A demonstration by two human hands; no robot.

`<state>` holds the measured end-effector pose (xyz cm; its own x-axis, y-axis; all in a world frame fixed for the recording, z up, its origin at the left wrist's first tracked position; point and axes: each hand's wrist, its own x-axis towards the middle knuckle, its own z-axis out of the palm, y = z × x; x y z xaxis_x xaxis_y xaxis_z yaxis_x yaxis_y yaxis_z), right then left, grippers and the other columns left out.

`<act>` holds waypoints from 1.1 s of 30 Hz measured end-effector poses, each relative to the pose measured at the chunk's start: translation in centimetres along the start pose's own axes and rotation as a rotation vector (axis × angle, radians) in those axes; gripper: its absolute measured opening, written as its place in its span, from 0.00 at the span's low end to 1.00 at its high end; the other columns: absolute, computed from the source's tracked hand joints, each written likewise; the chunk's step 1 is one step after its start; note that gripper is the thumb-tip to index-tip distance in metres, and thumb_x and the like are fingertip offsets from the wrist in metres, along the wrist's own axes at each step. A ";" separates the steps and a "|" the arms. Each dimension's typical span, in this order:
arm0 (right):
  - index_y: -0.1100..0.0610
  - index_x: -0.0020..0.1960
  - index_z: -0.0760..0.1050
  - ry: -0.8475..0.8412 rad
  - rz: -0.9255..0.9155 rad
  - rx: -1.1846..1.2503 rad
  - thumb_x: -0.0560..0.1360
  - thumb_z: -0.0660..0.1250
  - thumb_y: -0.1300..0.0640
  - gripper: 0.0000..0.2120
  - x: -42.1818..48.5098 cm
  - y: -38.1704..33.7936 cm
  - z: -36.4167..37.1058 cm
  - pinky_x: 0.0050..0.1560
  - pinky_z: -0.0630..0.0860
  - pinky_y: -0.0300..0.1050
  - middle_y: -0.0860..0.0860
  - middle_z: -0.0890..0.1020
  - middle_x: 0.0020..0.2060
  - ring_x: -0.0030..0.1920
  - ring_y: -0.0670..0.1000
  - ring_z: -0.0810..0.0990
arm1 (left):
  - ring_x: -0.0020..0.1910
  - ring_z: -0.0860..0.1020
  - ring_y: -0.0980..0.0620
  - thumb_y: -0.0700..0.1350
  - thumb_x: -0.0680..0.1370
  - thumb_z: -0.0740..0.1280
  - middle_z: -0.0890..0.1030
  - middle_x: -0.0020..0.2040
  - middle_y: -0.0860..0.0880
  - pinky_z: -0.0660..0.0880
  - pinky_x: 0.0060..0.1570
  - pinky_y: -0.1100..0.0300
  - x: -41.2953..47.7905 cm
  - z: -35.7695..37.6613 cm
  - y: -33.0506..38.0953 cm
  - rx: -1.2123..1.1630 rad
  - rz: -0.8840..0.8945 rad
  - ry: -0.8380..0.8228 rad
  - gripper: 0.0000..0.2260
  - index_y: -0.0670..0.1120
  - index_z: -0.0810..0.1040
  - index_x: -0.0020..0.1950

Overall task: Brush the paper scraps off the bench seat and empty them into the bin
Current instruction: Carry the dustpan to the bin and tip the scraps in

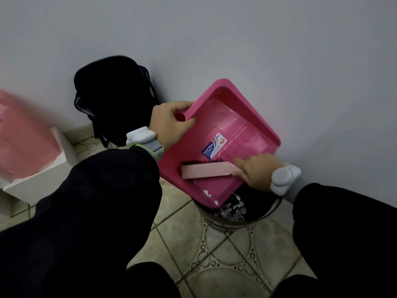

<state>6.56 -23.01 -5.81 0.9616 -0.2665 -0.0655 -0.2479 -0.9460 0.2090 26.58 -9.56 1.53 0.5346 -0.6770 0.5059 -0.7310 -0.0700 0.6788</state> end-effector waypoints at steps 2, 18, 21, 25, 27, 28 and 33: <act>0.51 0.61 0.67 -0.025 -0.028 -0.035 0.79 0.49 0.40 0.20 -0.8 1.6 0.0 0.45 0.74 0.46 0.53 0.81 0.49 0.47 0.56 0.81 | 0.35 0.74 0.76 0.39 0.69 0.71 0.81 0.41 0.56 0.69 0.43 0.78 -0.2 0.1 0.1 0.003 0.010 -0.006 0.14 0.47 0.83 0.53; 0.50 0.61 0.69 -0.021 0.004 0.069 0.78 0.51 0.40 0.19 -3.3 2.2 2.1 0.48 0.73 0.47 0.52 0.80 0.51 0.50 0.55 0.80 | 0.34 0.74 0.75 0.39 0.69 0.71 0.80 0.40 0.57 0.69 0.41 0.77 0.1 -1.1 0.4 0.031 0.021 0.063 0.14 0.47 0.83 0.54; 0.52 0.55 0.71 0.045 0.026 0.107 0.76 0.48 0.36 0.23 -5.5 4.0 2.9 0.44 0.74 0.47 0.51 0.80 0.48 0.47 0.56 0.80 | 0.34 0.74 0.73 0.42 0.69 0.71 0.80 0.39 0.56 0.70 0.41 0.74 0.0 -1.2 0.2 0.033 0.008 0.071 0.14 0.48 0.83 0.54; 0.54 0.51 0.72 0.286 0.192 0.190 0.74 0.48 0.38 0.23 -6.0 5.6 2.6 0.36 0.69 0.44 0.52 0.81 0.42 0.42 0.59 0.81 | 0.34 0.74 0.74 0.41 0.69 0.71 0.80 0.39 0.57 0.68 0.40 0.78 0.0 -1.4 0.2 0.035 0.005 0.069 0.14 0.48 0.83 0.54; 0.54 0.51 0.72 0.307 0.249 0.218 0.73 0.51 0.40 0.21 -5.9 5.9 2.6 0.36 0.66 0.43 0.53 0.81 0.42 0.43 0.59 0.81 | 0.34 0.74 0.74 0.40 0.70 0.72 0.79 0.36 0.66 0.66 0.39 0.80 -0.1 -1.4 0.3 0.028 0.005 0.068 0.13 0.47 0.83 0.54; 0.54 0.51 0.72 0.294 0.249 0.210 0.73 0.51 0.40 0.21 -5.9 5.9 2.7 0.36 0.68 0.44 0.53 0.81 0.43 0.43 0.59 0.80 | 0.33 0.74 0.74 0.40 0.70 0.72 0.78 0.33 0.69 0.66 0.39 0.81 -0.1 -1.4 0.2 0.024 0.006 0.068 0.13 0.47 0.83 0.53; 0.53 0.52 0.72 0.130 0.125 0.138 0.72 0.44 0.33 0.29 -7.2 4.6 4.3 0.40 0.72 0.45 0.51 0.81 0.45 0.45 0.56 0.81 | 0.34 0.74 0.73 0.40 0.69 0.72 0.76 0.32 0.73 0.67 0.39 0.80 -0.3 -1.7 -0.3 0.009 -0.005 0.079 0.13 0.47 0.83 0.53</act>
<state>-2.03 -26.27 -8.56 0.9274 -0.3653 0.0806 -0.3709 -0.9259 0.0713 27.43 -8.09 2.11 0.5697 -0.6169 0.5431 -0.7319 -0.0803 0.6766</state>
